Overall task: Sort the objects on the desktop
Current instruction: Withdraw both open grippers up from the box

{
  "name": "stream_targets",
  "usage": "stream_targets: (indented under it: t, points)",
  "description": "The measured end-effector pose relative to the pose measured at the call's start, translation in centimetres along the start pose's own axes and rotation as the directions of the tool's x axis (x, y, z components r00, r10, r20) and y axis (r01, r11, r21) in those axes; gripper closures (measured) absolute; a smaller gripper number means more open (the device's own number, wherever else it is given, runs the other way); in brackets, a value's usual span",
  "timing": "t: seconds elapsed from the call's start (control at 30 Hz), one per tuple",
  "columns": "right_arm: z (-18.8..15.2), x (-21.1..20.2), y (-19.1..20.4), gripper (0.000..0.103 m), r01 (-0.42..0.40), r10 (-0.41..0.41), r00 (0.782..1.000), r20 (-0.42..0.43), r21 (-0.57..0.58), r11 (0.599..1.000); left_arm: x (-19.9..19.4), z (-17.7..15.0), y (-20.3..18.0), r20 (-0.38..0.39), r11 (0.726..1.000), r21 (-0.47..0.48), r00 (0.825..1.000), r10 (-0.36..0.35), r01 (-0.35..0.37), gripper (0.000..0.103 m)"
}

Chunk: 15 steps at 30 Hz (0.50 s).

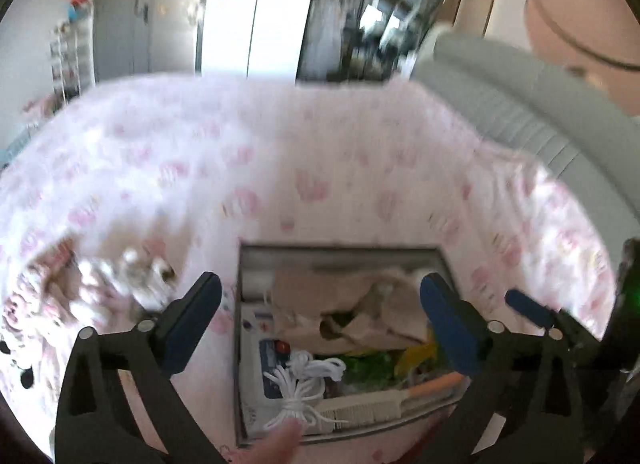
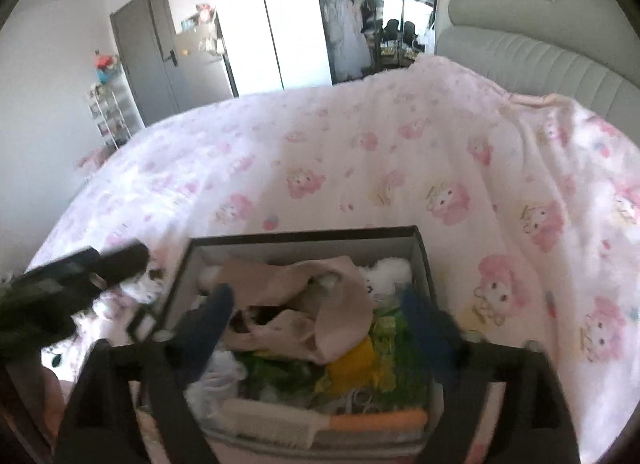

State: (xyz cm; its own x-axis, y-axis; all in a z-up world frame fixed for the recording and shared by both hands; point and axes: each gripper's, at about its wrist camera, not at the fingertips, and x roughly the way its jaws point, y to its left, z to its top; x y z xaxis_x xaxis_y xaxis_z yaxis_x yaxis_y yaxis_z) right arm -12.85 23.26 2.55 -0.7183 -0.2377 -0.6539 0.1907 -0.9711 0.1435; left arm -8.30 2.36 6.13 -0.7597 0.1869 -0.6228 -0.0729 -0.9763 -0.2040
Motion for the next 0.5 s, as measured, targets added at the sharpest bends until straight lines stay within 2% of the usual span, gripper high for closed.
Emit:
stream_targets:
  t: [0.23,0.5]
  points:
    - [0.1,-6.6,2.1,0.015,0.038,-0.04,0.996,0.078,0.027,0.999,-7.4,-0.7,-0.5,0.118,0.998,0.06,0.993,0.004,-0.011,0.001]
    - [-2.7,-9.9,3.4,0.015,0.056,-0.06,0.995,0.082,0.051,0.997,-10.4,-3.5,-0.4,0.107,0.995,0.078,0.993,0.051,-0.06,0.001]
